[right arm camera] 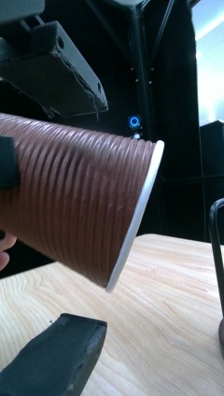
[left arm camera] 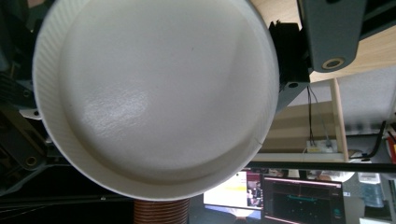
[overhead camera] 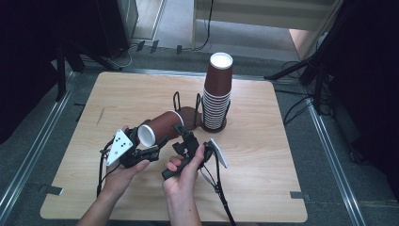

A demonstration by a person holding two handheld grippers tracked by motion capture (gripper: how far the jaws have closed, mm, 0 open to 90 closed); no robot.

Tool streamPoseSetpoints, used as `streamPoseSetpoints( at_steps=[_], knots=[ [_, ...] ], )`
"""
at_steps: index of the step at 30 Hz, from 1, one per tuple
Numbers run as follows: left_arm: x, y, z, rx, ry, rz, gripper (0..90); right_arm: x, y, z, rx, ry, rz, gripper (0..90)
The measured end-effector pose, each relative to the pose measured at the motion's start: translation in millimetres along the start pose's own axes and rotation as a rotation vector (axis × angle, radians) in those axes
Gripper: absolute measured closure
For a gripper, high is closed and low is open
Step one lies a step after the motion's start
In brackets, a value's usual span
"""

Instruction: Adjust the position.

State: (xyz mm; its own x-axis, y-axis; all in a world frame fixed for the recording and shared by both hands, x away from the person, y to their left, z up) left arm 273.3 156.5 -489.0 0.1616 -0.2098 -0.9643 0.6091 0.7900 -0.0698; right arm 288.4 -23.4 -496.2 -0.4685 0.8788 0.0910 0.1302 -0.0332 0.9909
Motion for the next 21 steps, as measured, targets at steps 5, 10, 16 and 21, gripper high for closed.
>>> streamPoseSetpoints(
  at_steps=[5, 10, 16, 21],
  knots=[
    [1.0, -1.8, 0.5, 0.012, 0.001, 0.005, 20.7, -2.0, -0.8, 4.6, -0.011, 0.040, 0.049, 0.0],
    [2.4, -5.2, 1.0, 0.031, 0.003, 0.012, 20.9, -2.1, -2.7, 8.2, 0.001, 0.066, 0.081, 0.0],
    [3.3, -7.6, 1.3, 0.045, 0.011, 0.011, 21.0, -2.1, -4.8, 10.6, 0.009, 0.062, 0.079, 0.0],
    [3.7, -9.7, 1.6, 0.059, 0.014, 0.013, 21.1, -4.6, -5.6, 13.6, 0.003, 0.072, 0.096, 0.0]
  ],
)
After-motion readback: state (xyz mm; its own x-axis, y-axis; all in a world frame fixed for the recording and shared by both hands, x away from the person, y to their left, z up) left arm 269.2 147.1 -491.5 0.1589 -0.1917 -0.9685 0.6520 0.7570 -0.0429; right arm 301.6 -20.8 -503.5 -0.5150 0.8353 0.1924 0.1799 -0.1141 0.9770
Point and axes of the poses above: each handheld gripper's, and its own axes: z roughly forward along the jaws, x roughly out of its underside, y roughly to its left, the point moved 2 cm from there along z, roughly forward along the jaws, and after that the axes turned 12 degrees about -y, right-handed, at the moved point
